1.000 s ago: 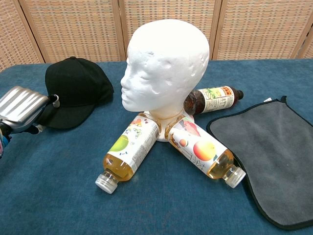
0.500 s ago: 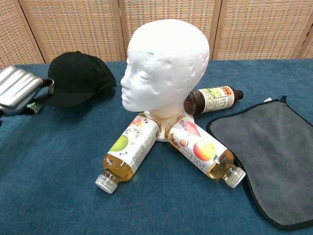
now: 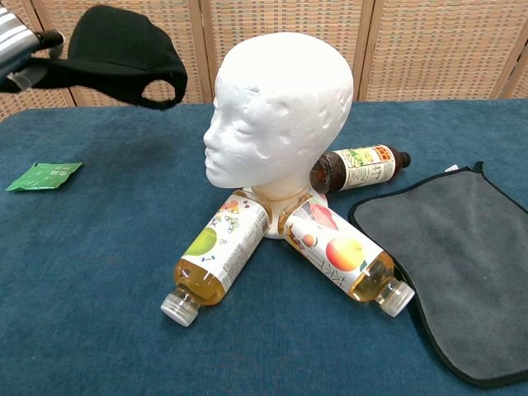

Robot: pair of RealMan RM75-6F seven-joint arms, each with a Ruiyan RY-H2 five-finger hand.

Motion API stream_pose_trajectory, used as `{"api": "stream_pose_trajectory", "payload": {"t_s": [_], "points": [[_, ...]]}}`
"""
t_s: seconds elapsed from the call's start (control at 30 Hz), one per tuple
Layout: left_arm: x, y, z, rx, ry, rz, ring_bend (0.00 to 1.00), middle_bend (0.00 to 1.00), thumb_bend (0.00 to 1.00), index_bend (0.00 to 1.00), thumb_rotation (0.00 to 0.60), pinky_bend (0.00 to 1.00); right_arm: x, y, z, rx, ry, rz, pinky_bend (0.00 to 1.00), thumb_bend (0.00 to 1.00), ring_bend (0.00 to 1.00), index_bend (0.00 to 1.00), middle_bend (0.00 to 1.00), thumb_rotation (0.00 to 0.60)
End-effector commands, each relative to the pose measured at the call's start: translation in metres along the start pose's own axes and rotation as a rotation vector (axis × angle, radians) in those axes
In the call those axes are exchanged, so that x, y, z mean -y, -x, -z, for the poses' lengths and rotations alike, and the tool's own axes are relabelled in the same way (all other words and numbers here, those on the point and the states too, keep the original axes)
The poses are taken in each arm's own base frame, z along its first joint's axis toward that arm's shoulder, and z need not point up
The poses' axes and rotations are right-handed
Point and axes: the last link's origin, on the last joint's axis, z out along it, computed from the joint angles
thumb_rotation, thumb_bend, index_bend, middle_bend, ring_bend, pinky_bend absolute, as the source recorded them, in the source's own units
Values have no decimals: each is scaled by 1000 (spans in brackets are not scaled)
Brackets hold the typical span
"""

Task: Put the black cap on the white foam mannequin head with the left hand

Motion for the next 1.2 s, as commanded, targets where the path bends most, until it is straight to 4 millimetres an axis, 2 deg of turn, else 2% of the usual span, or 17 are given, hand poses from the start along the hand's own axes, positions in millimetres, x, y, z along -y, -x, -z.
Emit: {"api": "stream_pose_trajectory", "payload": {"t_s": [0.03, 0.27, 0.47, 0.63, 0.8, 0.87, 1.0, 1.2], "points": [[13, -5, -5, -48, 36, -46, 786, 691, 573, 793, 600, 718, 0, -1, 0, -6, -2, -5, 0, 55, 0, 212, 0, 600], [32, -14, -12, -114, 32, -70, 786, 688, 572, 795, 600, 718, 1, -5, 1, -20, -5, -13, 0, 55, 0, 212, 0, 600], [43, -38, -35, -259, -13, -34, 786, 688, 570, 795, 600, 718, 1, -7, 1, -31, -4, -20, 0, 56, 0, 212, 0, 600], [39, -67, -62, -404, -32, 10, 786, 688, 568, 795, 600, 718, 0, -9, 1, -34, -4, -26, 0, 55, 0, 212, 0, 600], [21, -100, -84, -493, -13, 53, 786, 688, 566, 795, 600, 718, -1, -13, 2, -45, -4, -35, 0, 55, 0, 211, 0, 600], [6, -117, -90, -513, 7, 79, 786, 688, 565, 795, 600, 718, -1, -14, 2, -50, -3, -39, 0, 55, 0, 211, 0, 600], [-21, -143, -92, -528, 61, 107, 786, 687, 564, 795, 600, 718, -3, -17, 1, -56, 1, -47, 0, 56, 0, 212, 0, 600], [-50, -166, -92, -549, 129, 125, 786, 688, 563, 795, 600, 718, -6, -20, 1, -65, 8, -56, 0, 55, 0, 212, 0, 600]]}}
